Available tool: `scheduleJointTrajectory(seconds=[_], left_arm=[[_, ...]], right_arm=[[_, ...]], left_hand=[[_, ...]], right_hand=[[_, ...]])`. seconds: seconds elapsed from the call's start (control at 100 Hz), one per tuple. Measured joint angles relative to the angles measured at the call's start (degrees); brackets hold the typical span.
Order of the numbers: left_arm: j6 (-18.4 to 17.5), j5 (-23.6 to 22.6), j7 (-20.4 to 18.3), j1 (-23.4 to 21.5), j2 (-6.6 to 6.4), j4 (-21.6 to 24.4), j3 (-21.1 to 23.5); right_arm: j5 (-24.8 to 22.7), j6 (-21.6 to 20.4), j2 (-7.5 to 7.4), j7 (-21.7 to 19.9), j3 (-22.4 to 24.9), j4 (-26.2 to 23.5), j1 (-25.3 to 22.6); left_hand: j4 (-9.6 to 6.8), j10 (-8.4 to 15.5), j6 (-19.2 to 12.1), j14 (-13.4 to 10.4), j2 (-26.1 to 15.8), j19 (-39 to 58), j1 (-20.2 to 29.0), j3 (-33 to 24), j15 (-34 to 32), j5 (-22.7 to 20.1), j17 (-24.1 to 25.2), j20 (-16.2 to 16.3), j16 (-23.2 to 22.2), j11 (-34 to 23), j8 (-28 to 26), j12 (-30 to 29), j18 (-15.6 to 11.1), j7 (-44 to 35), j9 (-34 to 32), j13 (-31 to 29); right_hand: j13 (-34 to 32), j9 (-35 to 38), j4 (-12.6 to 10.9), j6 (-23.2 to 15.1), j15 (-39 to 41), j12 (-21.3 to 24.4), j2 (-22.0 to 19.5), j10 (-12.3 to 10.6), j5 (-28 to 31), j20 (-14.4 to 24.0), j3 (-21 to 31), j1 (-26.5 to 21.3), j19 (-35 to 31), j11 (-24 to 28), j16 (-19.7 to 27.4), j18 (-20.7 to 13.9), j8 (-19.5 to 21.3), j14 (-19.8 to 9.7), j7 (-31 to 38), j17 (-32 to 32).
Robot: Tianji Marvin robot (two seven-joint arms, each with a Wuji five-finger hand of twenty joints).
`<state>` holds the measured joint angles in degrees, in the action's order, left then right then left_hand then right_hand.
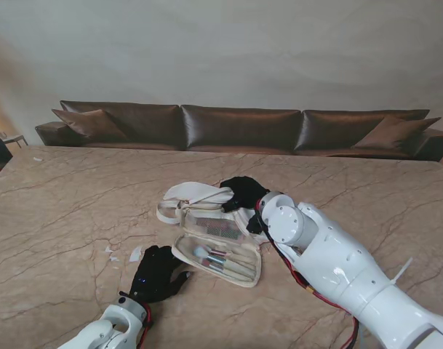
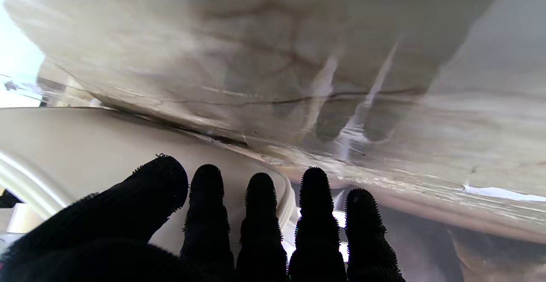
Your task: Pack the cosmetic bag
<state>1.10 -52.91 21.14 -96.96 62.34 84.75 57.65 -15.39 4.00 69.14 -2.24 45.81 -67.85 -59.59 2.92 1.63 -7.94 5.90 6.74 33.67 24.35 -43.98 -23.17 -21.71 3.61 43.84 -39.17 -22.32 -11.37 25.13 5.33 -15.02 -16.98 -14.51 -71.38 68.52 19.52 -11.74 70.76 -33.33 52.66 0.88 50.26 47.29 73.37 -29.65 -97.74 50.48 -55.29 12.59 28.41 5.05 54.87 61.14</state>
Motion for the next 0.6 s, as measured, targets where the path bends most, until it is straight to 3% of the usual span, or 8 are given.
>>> scheduleJointTrajectory(seconds=[0.14,0.3,0.42,0.6], left_arm=[[1.85,2.18,0.19,0.92,0.86,-0.39,-0.96],[4.88,3.27,3.85,1.97,1.89,-1.32,-2.73],[6.92,7.11,4.20,2.40,3.02,-1.25,-2.79],[10.18,7.95,5.37,2.66,4.13,0.26,-2.80]], right_arm=[[0.38,-0.26,-0.12,-0.45,-0.25,0.11,0.24],[0.68,-0.47,-0.15,-0.90,-0.54,0.23,0.48],[0.82,-0.64,-0.23,-1.68,-0.72,0.25,0.62],[0.83,-0.99,-0.35,-2.17,-1.31,0.48,1.05]], left_hand=[[0.00,-0.03,-0.11,0.31,0.00,0.93,0.64,-0.15,-1.12,0.00,0.00,0.00,-1.23,-0.51,-0.65,1.71,0.31,-0.92,-0.72,-0.03],[0.00,-0.09,-0.19,0.40,1.18,3.10,1.21,-0.16,-1.93,-0.01,0.00,0.00,-1.90,-1.36,-1.47,2.47,0.55,-2.50,-2.16,-0.66],[0.00,0.16,-0.90,0.52,1.18,5.64,1.29,-0.55,-2.94,-0.09,-0.07,0.00,-1.99,-1.58,-2.24,2.50,1.38,-4.44,-3.24,-2.06],[0.00,0.17,-0.90,1.05,4.24,11.19,1.62,-2.03,-3.02,-3.05,-0.11,0.01,-1.99,-2.60,-4.49,2.33,1.88,-9.03,-6.40,-4.50]], right_hand=[[0.00,0.00,0.00,0.00,0.00,0.01,-0.01,0.00,0.00,0.00,0.00,-0.01,0.00,-0.01,0.00,0.00,0.00,0.00,0.00,0.00],[0.00,0.00,0.00,0.00,0.00,0.01,-0.04,-0.01,0.00,0.00,0.00,-0.01,0.01,-0.01,0.00,0.00,0.00,0.01,0.00,-0.01],[0.00,0.00,0.00,0.00,-0.05,0.10,-0.07,-0.01,-0.01,0.00,0.00,-0.01,0.01,-0.01,0.00,0.00,0.00,0.01,0.00,-0.01],[0.00,0.00,0.01,0.00,-0.07,0.27,-0.16,-0.01,-0.13,0.00,0.00,-0.01,0.01,-0.01,0.00,0.00,0.00,0.01,0.00,-0.01]])
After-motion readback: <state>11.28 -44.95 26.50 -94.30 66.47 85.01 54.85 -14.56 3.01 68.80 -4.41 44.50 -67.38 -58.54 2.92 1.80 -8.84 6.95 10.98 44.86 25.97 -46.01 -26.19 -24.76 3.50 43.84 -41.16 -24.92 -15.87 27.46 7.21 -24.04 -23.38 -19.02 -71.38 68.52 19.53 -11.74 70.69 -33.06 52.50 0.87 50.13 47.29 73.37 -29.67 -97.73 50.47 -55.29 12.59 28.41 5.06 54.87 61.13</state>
